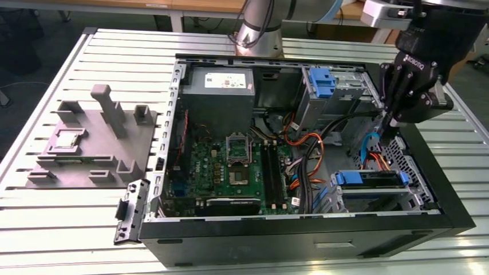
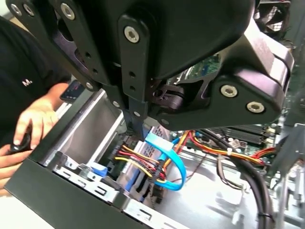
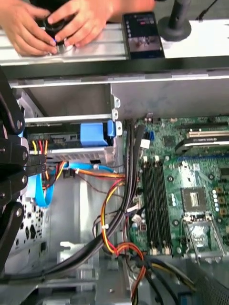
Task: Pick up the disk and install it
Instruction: 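Insert the second disk wire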
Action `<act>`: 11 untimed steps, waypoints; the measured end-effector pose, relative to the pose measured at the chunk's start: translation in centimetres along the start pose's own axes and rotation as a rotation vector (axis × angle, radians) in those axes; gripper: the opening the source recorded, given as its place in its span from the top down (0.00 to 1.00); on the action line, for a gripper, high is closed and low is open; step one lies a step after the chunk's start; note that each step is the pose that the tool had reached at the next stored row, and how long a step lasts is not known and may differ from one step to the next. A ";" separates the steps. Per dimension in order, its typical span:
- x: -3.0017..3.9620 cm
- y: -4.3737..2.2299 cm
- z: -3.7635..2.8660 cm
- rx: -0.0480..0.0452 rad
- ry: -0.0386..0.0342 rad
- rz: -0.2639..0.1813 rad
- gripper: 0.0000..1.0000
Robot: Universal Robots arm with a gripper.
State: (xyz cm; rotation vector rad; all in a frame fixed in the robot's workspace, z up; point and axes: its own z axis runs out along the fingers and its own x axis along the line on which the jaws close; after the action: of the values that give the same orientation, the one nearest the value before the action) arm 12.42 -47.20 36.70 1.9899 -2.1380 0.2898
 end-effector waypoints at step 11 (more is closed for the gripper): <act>-0.26 -0.02 0.89 0.0021 0.0299 0.001 0.76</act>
State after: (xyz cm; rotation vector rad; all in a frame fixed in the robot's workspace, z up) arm 12.44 -47.21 35.78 1.9736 -2.1210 0.3200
